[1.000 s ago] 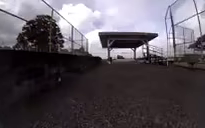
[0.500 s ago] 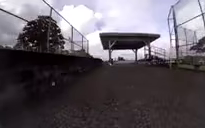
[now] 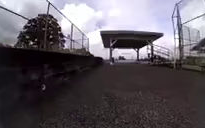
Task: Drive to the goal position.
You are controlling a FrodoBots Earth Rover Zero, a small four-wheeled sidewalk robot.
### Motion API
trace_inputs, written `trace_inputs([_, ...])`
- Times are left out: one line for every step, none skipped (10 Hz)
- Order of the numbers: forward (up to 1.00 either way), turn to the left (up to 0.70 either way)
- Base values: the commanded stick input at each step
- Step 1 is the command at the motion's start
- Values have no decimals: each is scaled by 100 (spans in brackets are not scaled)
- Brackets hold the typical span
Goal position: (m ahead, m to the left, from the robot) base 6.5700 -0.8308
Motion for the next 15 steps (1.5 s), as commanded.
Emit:
trace_inputs([85, 0])
trace_inputs([85, 0])
trace_inputs([85, 0])
trace_inputs([85, 0])
trace_inputs([85, 0])
trace_inputs([85, 0])
trace_inputs([85, 0])
trace_inputs([85, 0])
trace_inputs([85, 0])
trace_inputs([85, 0])
trace_inputs([85, 0])
trace_inputs([85, 0])
trace_inputs([85, 0])
trace_inputs([85, 0])
trace_inputs([85, 0])
